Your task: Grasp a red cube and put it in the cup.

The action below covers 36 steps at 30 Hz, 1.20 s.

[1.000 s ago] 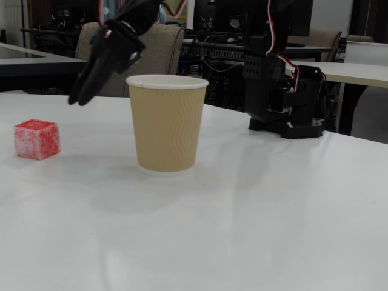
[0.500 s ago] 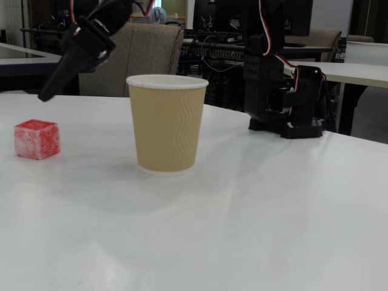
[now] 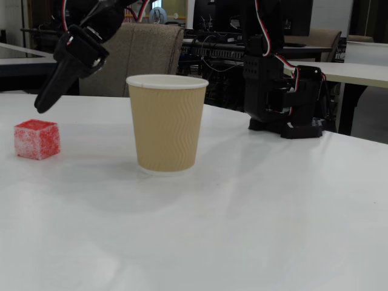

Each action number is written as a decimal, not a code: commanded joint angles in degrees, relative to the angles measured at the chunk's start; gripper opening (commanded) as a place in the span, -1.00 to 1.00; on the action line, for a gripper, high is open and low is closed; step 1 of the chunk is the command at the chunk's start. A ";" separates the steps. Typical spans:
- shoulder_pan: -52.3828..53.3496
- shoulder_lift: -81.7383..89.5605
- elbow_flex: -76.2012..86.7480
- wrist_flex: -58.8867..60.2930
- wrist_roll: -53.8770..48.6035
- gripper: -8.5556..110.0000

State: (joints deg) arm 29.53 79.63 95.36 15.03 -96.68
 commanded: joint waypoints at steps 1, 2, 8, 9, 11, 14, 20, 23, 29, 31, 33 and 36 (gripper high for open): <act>0.97 0.00 -3.43 0.00 -0.70 -0.22; 1.23 -0.53 -3.60 -0.26 -0.88 -0.22; 2.72 -2.55 -4.04 -0.35 -1.76 -0.22; 2.90 -2.72 -4.04 -0.26 -1.93 -0.22; 3.08 -2.81 -4.13 -0.26 -1.93 -0.22; 2.99 -2.81 -4.39 -0.26 -1.93 -0.22; 1.76 -1.67 -3.87 0.26 -1.93 -0.22; 0.79 -0.35 -2.64 0.35 -1.93 -0.22; -1.41 0.88 -1.14 0.35 -1.93 -0.22; -1.93 0.88 -1.05 0.26 -1.93 -0.22; -2.20 0.88 -1.05 0.18 -1.93 -0.22; -2.37 0.70 -1.05 0.18 -1.93 -0.22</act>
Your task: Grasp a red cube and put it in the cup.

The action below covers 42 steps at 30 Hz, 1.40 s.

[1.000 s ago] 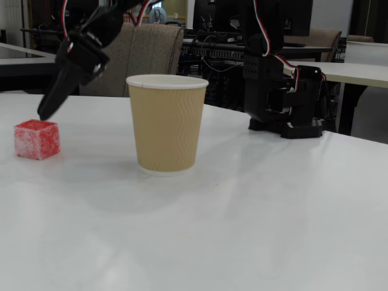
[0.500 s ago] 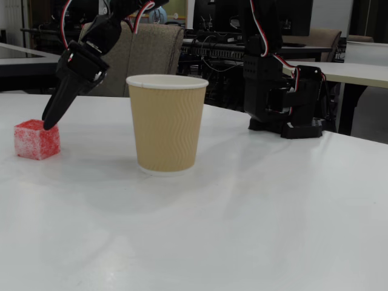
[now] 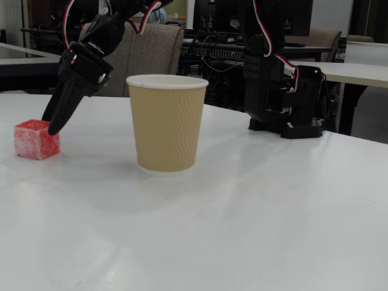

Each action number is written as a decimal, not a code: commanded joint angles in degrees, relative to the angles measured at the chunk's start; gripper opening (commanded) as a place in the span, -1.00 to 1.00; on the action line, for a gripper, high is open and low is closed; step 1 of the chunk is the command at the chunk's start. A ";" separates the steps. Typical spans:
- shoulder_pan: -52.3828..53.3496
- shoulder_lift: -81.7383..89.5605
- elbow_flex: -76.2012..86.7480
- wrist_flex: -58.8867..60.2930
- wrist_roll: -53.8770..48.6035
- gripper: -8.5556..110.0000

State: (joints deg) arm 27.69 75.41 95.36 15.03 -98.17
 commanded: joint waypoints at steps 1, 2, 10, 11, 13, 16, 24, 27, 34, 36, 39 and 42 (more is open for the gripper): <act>-0.62 4.92 -1.05 0.18 -0.44 -0.22; -0.62 4.92 -1.05 0.18 -0.44 -0.22; 0.18 3.52 -5.01 -0.26 -0.79 -0.22; 0.35 3.08 -5.45 -0.26 -1.05 -0.22; 0.79 2.29 -6.06 -0.26 -1.76 -0.22; 1.58 0.97 -7.38 -0.26 -2.46 -0.22; 2.90 -2.64 -12.48 -0.44 -3.52 -0.22; 2.99 -3.60 -13.10 -0.97 -3.60 -0.22; 3.08 -5.80 -13.18 -1.67 -3.96 -0.22; 3.16 -6.33 -13.18 -1.85 -4.04 -0.22; 3.16 -6.86 -13.10 -1.85 -4.13 -0.22; 2.99 -6.86 -12.74 -1.85 -4.22 -0.22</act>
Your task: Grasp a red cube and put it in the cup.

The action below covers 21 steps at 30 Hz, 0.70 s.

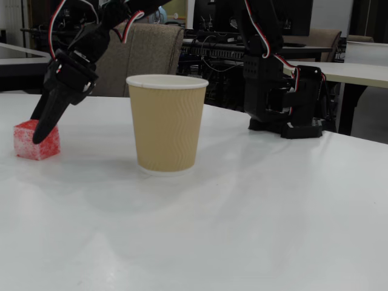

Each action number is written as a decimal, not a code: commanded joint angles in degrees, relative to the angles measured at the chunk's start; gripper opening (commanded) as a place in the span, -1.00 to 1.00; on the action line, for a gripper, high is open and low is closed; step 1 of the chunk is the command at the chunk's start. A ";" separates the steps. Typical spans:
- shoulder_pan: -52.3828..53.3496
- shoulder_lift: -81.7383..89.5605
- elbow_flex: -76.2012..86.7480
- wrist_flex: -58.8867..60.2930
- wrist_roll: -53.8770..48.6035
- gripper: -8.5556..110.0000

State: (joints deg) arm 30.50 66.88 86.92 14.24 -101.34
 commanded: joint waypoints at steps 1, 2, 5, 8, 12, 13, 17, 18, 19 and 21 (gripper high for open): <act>0.09 1.67 -4.22 -1.05 -1.05 -0.22; 0.00 1.67 -4.13 -1.05 -1.05 -0.22; -0.18 1.67 -4.13 -1.05 -1.05 -0.22; -0.18 1.49 -4.13 -1.93 -1.14 -0.22; 0.00 0.62 -4.13 -3.69 -1.23 -0.22; 0.09 0.44 -4.13 -3.87 -1.41 -0.22; 0.62 -0.44 -4.13 -4.75 -2.02 -0.22; 0.70 -0.53 -4.22 -4.83 -2.11 -0.22; 0.70 -0.53 -4.22 -4.83 -2.11 -0.22; 0.79 -0.53 -4.22 -4.83 -2.20 -0.22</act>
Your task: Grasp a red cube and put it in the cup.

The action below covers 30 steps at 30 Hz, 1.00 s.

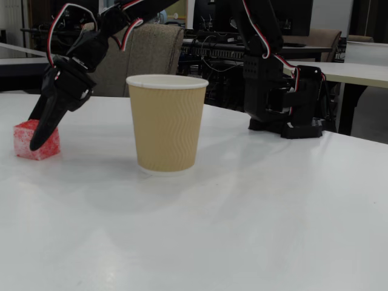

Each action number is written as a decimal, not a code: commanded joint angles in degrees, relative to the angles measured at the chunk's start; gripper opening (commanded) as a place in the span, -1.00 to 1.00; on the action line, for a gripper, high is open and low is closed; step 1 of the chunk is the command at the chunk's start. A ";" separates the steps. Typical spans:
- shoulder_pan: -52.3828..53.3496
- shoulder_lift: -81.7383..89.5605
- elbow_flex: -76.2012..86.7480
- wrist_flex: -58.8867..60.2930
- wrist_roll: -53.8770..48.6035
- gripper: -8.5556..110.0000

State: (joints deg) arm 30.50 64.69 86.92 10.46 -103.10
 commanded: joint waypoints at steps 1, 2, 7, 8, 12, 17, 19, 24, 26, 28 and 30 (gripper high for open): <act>0.79 1.67 -4.22 -1.05 -0.44 -0.22; 0.79 1.67 -4.22 -1.05 -0.44 -0.22; 0.97 1.67 -4.22 -1.05 -0.44 -0.23; 1.05 1.67 -4.22 -1.05 -0.44 -0.23; 1.23 1.67 -4.22 -1.05 -0.44 -0.42; 1.32 1.67 -4.22 -1.05 -0.44 -0.56; 1.49 1.67 -4.22 -1.05 -0.44 -0.56; 1.76 1.67 -4.22 -1.05 -0.44 -0.57; 1.85 1.67 -4.22 -1.05 -0.44 -0.57; 1.93 1.67 -4.22 -1.05 -0.44 -0.58; 1.93 2.11 -4.22 -0.97 -0.44 -0.58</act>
State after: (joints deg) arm 31.73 64.60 86.92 10.46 -103.10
